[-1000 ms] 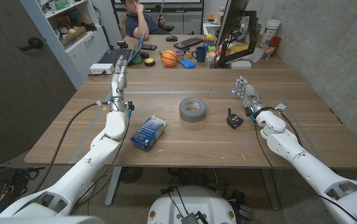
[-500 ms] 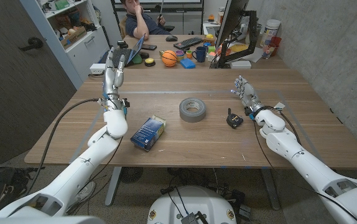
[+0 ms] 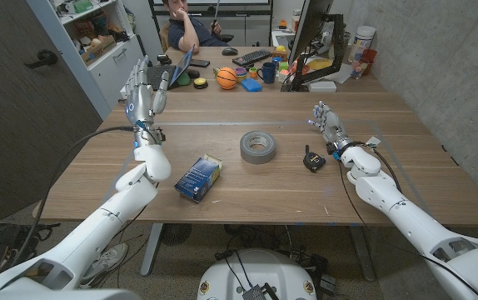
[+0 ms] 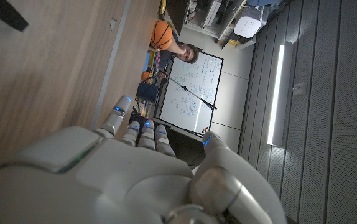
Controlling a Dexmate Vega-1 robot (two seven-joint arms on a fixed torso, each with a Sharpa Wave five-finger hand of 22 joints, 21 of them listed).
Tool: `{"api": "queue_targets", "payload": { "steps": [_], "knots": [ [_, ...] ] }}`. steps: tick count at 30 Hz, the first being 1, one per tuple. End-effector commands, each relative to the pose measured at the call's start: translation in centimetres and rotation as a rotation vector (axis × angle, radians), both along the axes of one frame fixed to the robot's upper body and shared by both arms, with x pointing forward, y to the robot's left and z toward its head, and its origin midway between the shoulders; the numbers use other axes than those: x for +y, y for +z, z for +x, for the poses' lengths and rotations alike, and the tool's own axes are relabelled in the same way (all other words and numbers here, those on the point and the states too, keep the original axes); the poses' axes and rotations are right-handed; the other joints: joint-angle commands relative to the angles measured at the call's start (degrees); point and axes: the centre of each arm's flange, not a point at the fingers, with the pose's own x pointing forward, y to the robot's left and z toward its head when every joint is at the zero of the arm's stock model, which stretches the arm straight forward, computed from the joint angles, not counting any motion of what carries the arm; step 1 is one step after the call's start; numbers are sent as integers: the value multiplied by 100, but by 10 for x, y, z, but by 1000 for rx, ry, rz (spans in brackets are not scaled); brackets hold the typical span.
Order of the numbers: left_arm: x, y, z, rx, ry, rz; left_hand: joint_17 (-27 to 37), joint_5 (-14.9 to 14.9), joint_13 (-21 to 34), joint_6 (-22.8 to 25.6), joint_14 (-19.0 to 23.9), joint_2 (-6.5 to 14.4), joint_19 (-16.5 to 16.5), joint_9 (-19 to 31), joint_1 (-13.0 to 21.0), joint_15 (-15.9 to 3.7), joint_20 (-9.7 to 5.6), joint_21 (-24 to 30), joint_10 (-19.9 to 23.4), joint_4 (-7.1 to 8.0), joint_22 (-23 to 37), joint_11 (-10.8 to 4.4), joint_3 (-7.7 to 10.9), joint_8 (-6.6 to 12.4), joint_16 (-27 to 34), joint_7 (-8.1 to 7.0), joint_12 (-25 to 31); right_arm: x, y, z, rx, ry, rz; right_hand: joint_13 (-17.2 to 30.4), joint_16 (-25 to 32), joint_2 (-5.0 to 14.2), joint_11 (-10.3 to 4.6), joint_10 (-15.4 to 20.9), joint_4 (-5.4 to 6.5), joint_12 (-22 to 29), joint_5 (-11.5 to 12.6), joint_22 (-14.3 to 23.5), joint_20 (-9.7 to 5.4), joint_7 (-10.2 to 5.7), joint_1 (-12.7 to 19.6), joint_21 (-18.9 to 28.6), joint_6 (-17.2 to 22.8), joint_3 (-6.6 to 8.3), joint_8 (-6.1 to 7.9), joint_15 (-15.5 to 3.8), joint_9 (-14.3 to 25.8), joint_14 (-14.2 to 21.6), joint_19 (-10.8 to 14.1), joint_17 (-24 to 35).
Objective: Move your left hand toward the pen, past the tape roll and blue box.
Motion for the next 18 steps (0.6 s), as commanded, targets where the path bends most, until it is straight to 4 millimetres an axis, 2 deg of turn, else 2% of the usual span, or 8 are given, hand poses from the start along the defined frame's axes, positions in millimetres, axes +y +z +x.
{"api": "queue_targets", "payload": {
  "steps": [1, 9, 10, 11, 12, 13, 18],
  "knots": [
    [3, 13, -12, 0, 249, 116, 24, -33, 21, 55, -23, 8, 25, 33, 104, -50, 66, -24, -31, -67, 18, -95, 16, 37, -31, -19, -17, 1, 1, 1, 2, 2, -1, 29, -10, 5, 36, 10, 5, -12, 37, 21, -7, 48, -4, -28, 4, -7, 24, 44, 12, -69, -683, 26],
    [4, 17, -13, 8, 341, 167, 20, -38, 20, 82, -6, 103, 85, 42, 212, -90, 43, -40, -24, -132, 20, -164, 90, 41, -34, -23, -15, 1, 1, 2, -2, 0, -1, 29, -23, 12, 26, 14, 17, -16, 39, 22, -7, 48, -16, -50, 5, -16, 24, 47, 12, -62, -670, 28],
    [4, 17, -13, 11, 354, 172, 19, -40, 20, 89, -9, 119, 83, 45, 234, -108, 70, -50, -22, -146, 20, -168, 104, 42, -38, -24, -15, 1, 1, 2, -2, 0, -1, 29, -23, 12, 27, 13, 18, -17, 39, 22, -9, 46, -17, -52, 4, -17, 23, 42, 12, -58, -670, 28],
    [4, 18, -14, 14, 366, 175, 17, -51, 20, 104, -27, 151, 97, 50, 298, -164, 198, -72, -23, -195, 20, -179, 139, 44, -50, -24, -17, 1, 1, 2, 1, 1, 4, 29, -24, 11, 29, 12, 18, -17, 39, 22, -7, 49, -18, -54, 4, -18, 23, 42, 12, -60, -673, 28],
    [4, 18, -14, 19, 378, 178, 16, -73, 20, 122, -29, 176, 142, 57, 372, -291, 298, -94, -11, -259, 21, -207, 176, 44, -56, -24, -15, 1, 1, 2, -2, 0, -1, 30, -26, 10, 27, 9, 19, -19, 39, 22, -10, 48, -20, -56, 2, -20, 23, 42, 12, -59, -669, 29],
    [5, 19, -14, 23, 393, 181, 12, -87, 21, 130, -49, 184, 158, 60, 415, -396, 337, -113, 5, -299, 21, -238, 195, 43, -68, -25, -11, 1, 1, 2, 0, 1, 1, 30, -27, 10, 29, 9, 20, -20, 39, 22, -10, 48, -21, -58, 4, -21, 24, 43, 12, -59, -670, 29],
    [5, 19, -12, 46, 481, 211, -1, -117, 20, 170, -8, 184, 268, 66, 523, -527, 354, -132, 135, -405, 18, -265, 235, 50, -64, -24, 24, 2, 0, 3, 0, 2, -2, 30, -35, 7, 34, 10, 29, -22, 39, 23, -7, 50, -34, -73, 3, -32, 23, 44, 12, -60, -672, 31]
  ]
}}
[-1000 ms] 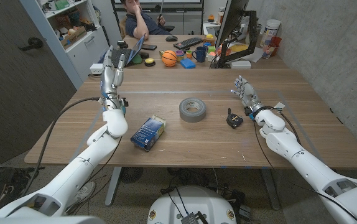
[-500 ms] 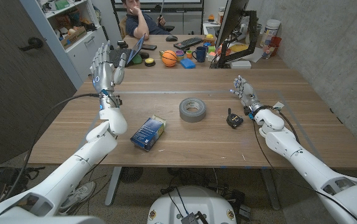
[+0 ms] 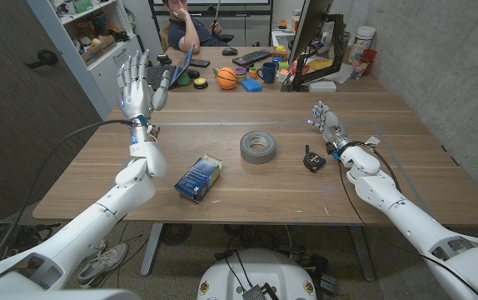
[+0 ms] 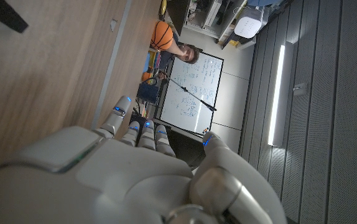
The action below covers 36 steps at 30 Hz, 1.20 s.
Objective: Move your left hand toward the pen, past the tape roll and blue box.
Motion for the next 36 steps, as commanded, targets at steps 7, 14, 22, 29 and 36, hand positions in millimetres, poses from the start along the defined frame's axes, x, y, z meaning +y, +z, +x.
{"api": "queue_targets", "payload": {
  "steps": [7, 14, 22, 29, 36],
  "knots": [
    [4, 5, 2, 75, 215, 60, 5, -78, 21, 84, 7, 8, 86, 18, 180, -175, 32, -134, 54, -174, 21, -46, 60, 48, -19, -17, -7, 1, -1, 2, 1, 2, 4, 30, -23, 3, 31, 10, 21, -12, 39, 23, -2, 49, -49, -48, 3, -26, 23, 50, 12, -56, -672, 33],
    [13, 5, 4, 96, 216, 28, 6, -111, 21, 83, -29, -22, 123, 18, 170, -126, 53, -165, -19, -198, 23, -25, 41, 34, -31, -16, -38, -1, -1, 1, 0, -7, 13, 30, -33, 1, 18, 10, 30, -15, 40, 23, 2, 46, -62, -67, 3, -38, 23, 54, 12, -51, -669, 35],
    [20, 3, 9, 138, 219, 3, 17, -151, 22, 31, -109, -65, 105, 13, 103, -38, 62, -230, -185, -192, 25, 0, -6, -6, -51, -14, -89, 0, 0, 1, 1, -4, 8, 31, -45, -5, 24, 17, 36, -15, 40, 24, -3, 52, -75, -88, 2, -52, 23, 47, 12, -45, -656, 34],
    [29, 4, 17, 201, 205, -21, 21, -183, 18, -129, -239, -147, 127, 2, 49, -39, 55, -297, -417, -214, 24, 34, -65, -77, -78, -12, -126, 2, -1, 1, 4, 2, 2, 31, -54, -17, 35, 17, 43, -18, 40, 24, -1, 54, -89, -107, -1, -69, 22, 46, 12, -37, -649, 35],
    [38, 6, 28, 265, 172, -21, 25, -193, 15, -230, -334, -211, 95, -2, 5, 16, 33, -361, -528, -226, 22, 41, -111, -107, -93, -11, -121, 4, -2, 1, 5, 5, -1, 31, -63, -28, 31, 27, 47, -17, 41, 24, 2, 59, -103, -127, 4, -86, 24, 45, 12, -25, -639, 35]
  ]
}}
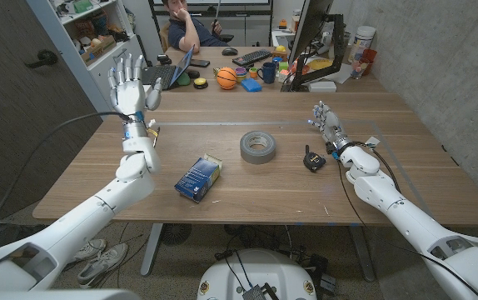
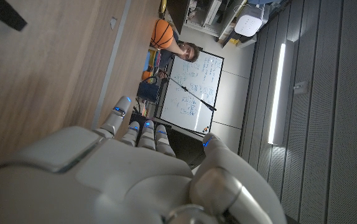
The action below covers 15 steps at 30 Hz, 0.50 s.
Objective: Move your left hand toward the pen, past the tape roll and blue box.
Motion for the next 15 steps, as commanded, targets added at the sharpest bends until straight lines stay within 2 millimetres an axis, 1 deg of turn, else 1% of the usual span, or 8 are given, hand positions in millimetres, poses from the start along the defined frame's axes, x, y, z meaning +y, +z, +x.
{"api": "queue_targets", "payload": {
  "steps": [1, 6, 15],
  "knots": [
    [14, 1, 16, 97, -29, -27, 14, -22, 16, -56, -73, -67, -2, 13, -16, 7, 7, -26, -32, -20, 23, -4, -35, -18, -5, -19, 10, 3, -1, 0, 3, 8, -10, 31, -22, -29, 33, 29, 2, 3, 41, 25, 2, 63, -42, -44, 7, -43, 25, 47, 12, -22, -637, 5],
    [17, -1, 21, 125, -37, -41, 14, -22, 14, -78, -14, -103, 65, 17, -46, 30, 16, -42, 29, -27, 22, -40, -64, -9, 34, -22, 57, 2, -3, -1, 8, 5, -2, 31, -27, -39, 45, 41, 4, 6, 43, 25, 5, 84, -50, -57, 13, -55, 27, 48, 12, -7, -624, 5],
    [24, -5, 31, 184, -56, -69, 15, -19, 14, -69, -16, -116, 87, 21, -57, 64, 21, -58, 31, -32, 22, -56, -77, 4, 39, -23, 65, 2, -3, -1, 5, 6, -11, 31, -36, -54, 58, 51, 15, 6, 44, 25, 2, 95, -75, -79, 14, -80, 26, 59, 12, 4, -611, 7]
  ]
}}
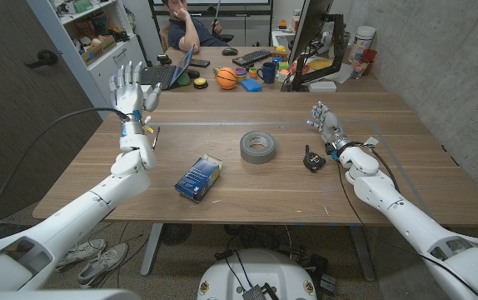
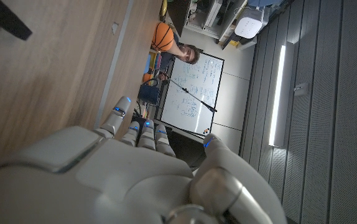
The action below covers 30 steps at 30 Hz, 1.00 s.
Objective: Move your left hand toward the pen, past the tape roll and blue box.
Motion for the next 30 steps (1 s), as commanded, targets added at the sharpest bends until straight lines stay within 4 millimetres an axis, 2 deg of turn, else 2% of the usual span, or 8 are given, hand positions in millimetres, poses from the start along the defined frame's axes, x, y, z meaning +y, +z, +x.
{"api": "queue_targets", "payload": {
  "steps": [1, 16, 23, 30],
  "knots": [
    [11, -4, 14, 87, -24, -36, 15, -19, 14, -7, -15, -64, 53, 21, -5, 65, 30, -16, 10, -9, 21, -34, -9, 5, 41, -23, 40, 0, -1, -1, 3, 0, -1, 31, -16, -25, 21, 16, 16, 4, 22, 25, 5, 61, -47, -37, -16, -34, 27, 37, 11, -18, -609, 7],
    [19, -4, 30, 204, -18, -76, 19, -17, 17, 20, -73, -75, 48, 29, -19, 91, 35, -68, -28, -19, 21, -33, -26, 30, 31, -24, 38, 0, -1, 0, 3, 2, -7, 31, -31, -44, 13, 32, 30, 5, 24, 26, 9, 62, -81, -70, -10, -68, 28, 45, 11, -10, -599, 10],
    [20, -7, 38, 263, -21, -78, 25, -14, 21, 56, 24, -80, 50, 37, -30, 23, 32, -110, 71, -26, 22, -57, -39, 54, 79, -23, 84, -2, -3, 0, 4, 0, -4, 31, -36, -55, 18, 38, 39, 5, 26, 26, 9, 65, -103, -88, 2, -88, 31, 49, 11, 1, -593, 12],
    [19, -7, 44, 329, -27, -74, 30, -6, 26, 82, -117, -99, 27, 42, -23, 42, 31, -175, -78, -51, 22, -28, -54, 69, 37, -24, 35, -2, -3, 1, 9, 4, -1, 31, -43, -64, 15, 54, 46, 9, 27, 26, 9, 66, -121, -103, 7, -105, 31, 59, 10, 3, -591, 13]
  ]
}}
